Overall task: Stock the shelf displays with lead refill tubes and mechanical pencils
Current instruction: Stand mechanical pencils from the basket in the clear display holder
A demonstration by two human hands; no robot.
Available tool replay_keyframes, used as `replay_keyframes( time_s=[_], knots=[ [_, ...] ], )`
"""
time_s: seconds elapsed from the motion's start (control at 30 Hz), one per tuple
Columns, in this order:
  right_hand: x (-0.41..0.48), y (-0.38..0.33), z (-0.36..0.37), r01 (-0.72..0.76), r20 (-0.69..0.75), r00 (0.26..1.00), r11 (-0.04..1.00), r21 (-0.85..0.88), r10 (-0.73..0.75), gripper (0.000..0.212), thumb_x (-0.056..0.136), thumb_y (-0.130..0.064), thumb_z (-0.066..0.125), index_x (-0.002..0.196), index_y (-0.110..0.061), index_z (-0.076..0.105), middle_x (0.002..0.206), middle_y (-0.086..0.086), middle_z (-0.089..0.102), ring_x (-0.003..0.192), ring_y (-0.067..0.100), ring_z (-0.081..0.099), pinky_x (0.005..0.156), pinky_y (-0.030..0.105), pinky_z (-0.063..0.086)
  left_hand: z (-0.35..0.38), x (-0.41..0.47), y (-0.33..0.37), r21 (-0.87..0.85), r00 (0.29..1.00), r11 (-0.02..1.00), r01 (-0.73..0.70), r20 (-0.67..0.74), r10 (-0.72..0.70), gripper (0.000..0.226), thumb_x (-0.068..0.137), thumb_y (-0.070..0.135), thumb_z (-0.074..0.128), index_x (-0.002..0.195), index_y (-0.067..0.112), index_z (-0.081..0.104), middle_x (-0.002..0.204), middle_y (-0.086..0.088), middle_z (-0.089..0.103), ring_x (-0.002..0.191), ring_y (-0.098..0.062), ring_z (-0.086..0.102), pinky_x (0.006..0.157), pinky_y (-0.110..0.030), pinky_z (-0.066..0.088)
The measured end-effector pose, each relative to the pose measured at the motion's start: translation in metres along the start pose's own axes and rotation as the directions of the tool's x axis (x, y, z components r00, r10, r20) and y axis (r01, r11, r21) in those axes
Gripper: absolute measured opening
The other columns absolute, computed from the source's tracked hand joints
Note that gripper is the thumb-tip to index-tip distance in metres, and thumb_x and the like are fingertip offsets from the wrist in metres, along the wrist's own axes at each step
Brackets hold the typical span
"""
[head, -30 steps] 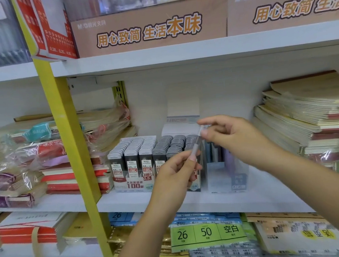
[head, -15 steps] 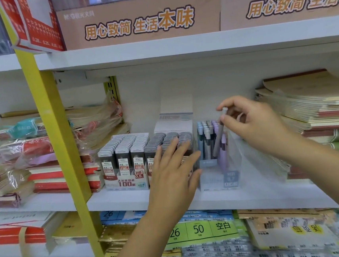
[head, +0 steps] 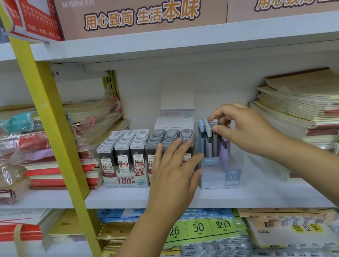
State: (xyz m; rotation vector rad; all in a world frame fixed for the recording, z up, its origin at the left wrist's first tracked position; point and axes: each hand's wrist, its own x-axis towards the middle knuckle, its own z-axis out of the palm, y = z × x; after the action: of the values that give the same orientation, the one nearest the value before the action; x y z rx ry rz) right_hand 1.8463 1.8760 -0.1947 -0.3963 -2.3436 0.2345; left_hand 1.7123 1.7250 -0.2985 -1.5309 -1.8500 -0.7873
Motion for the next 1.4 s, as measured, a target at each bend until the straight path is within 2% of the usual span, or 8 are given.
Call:
replay_keyframes(
  time_s=[0.37, 0.5, 0.7, 0.83, 0.93, 1.03, 1.27, 1.4],
  knots=[
    [0.003, 0.009, 0.017, -0.055, -0.045, 0.998, 0.986, -0.157, 0.049, 0.011, 0.086, -0.031, 0.067, 0.081, -0.035, 0.058, 0.095, -0.009, 0.045, 0.097, 0.009, 0.032, 0.077, 0.028, 0.029, 0.000, 0.000, -0.002, -0.007, 1.000, 1.000, -0.011, 0.021, 0.011, 0.032, 0.094, 0.033, 0.060, 0.125, 0.029, 0.066, 0.147, -0.001, 0.052, 0.144, -0.022, 0.037, 0.123, -0.051, 0.013],
    [0.001, 0.006, 0.013, -0.118, 0.007, 0.993, 0.982, -0.149, 0.121, 0.015, 0.088, -0.038, 0.065, 0.102, -0.032, 0.067, 0.102, -0.007, 0.046, 0.105, 0.011, 0.033, 0.084, 0.027, 0.028, -0.006, 0.002, 0.001, -0.017, 0.999, 1.000, 0.008, 0.033, -0.007, 0.033, 0.095, 0.032, 0.062, 0.127, 0.028, 0.066, 0.148, -0.001, 0.052, 0.146, -0.022, 0.035, 0.124, -0.050, 0.010],
    [-0.081, -0.019, 0.012, -0.011, -0.331, 0.933, 0.935, 0.355, 0.137, 0.017, 0.095, -0.020, 0.056, 0.106, -0.033, 0.058, 0.093, -0.012, 0.059, 0.083, 0.000, 0.054, 0.072, 0.009, 0.042, -0.003, -0.044, 0.011, -0.153, 0.988, 0.988, -0.008, -0.153, -0.016, 0.027, 0.094, 0.021, 0.059, 0.118, 0.015, 0.070, 0.132, -0.006, 0.063, 0.129, -0.024, 0.051, 0.115, -0.034, 0.032],
    [-0.177, -0.018, 0.076, -0.162, -0.031, 0.979, 0.857, 0.489, 0.203, 0.020, 0.091, -0.022, 0.057, 0.095, -0.042, 0.058, 0.082, -0.010, 0.061, 0.071, 0.006, 0.055, 0.061, 0.011, 0.041, 0.032, -0.153, 0.018, -0.258, 0.979, 0.950, 0.174, 0.148, -0.139, 0.027, 0.093, 0.019, 0.059, 0.118, 0.014, 0.069, 0.122, -0.003, 0.065, 0.113, -0.024, 0.058, 0.096, -0.033, 0.045],
    [-0.260, 0.002, 0.148, -0.433, 0.282, 0.897, 0.805, 0.405, 0.340, 0.027, 0.093, -0.015, 0.059, 0.092, -0.042, 0.058, 0.084, -0.011, 0.062, 0.067, 0.006, 0.055, 0.060, 0.016, 0.042, 0.065, -0.256, 0.014, -0.232, 0.786, 0.846, 0.480, 0.542, -0.297, 0.032, 0.098, 0.022, 0.058, 0.129, 0.021, 0.062, 0.134, 0.000, 0.055, 0.119, -0.020, 0.055, 0.094, -0.032, 0.047],
    [-0.343, 0.026, 0.219, -0.671, 0.527, 0.694, 0.706, 0.226, 0.491, 0.017, 0.094, -0.015, 0.057, 0.098, -0.032, 0.060, 0.092, -0.003, 0.065, 0.067, 0.014, 0.057, 0.062, 0.025, 0.044, 0.091, -0.344, 0.004, -0.091, 0.516, 0.736, 0.671, 0.770, -0.375, 0.043, 0.097, 0.026, 0.062, 0.138, 0.015, 0.055, 0.141, -0.006, 0.049, 0.128, -0.023, 0.051, 0.105, -0.031, 0.041],
    [-0.461, 0.039, 0.321, -0.845, 0.801, 0.164, 0.501, -0.187, 0.576, 0.039, 0.093, -0.027, 0.062, 0.130, -0.018, 0.052, 0.120, 0.005, 0.060, 0.103, 0.021, 0.058, 0.071, 0.022, 0.045, 0.127, -0.453, -0.012, 0.221, 0.037, 0.503, 0.836, 0.890, -0.454, 0.055, 0.090, 0.020, 0.070, 0.140, 0.008, 0.052, 0.139, -0.014, 0.057, 0.124, -0.030, 0.056, 0.101, -0.030, 0.041],
    [-0.484, 0.041, 0.360, -0.777, 0.770, 0.108, 0.536, -0.329, 0.628, 0.072, 0.088, -0.041, 0.066, 0.147, -0.015, 0.034, 0.140, 0.016, 0.047, 0.120, 0.031, 0.052, 0.095, 0.037, 0.045, 0.156, -0.473, -0.019, 0.296, -0.084, 0.421, 0.857, 0.887, -0.453, 0.060, 0.092, 0.029, 0.068, 0.146, 0.011, 0.046, 0.144, -0.012, 0.055, 0.130, -0.029, 0.053, 0.107, -0.034, 0.042]
  ],
)
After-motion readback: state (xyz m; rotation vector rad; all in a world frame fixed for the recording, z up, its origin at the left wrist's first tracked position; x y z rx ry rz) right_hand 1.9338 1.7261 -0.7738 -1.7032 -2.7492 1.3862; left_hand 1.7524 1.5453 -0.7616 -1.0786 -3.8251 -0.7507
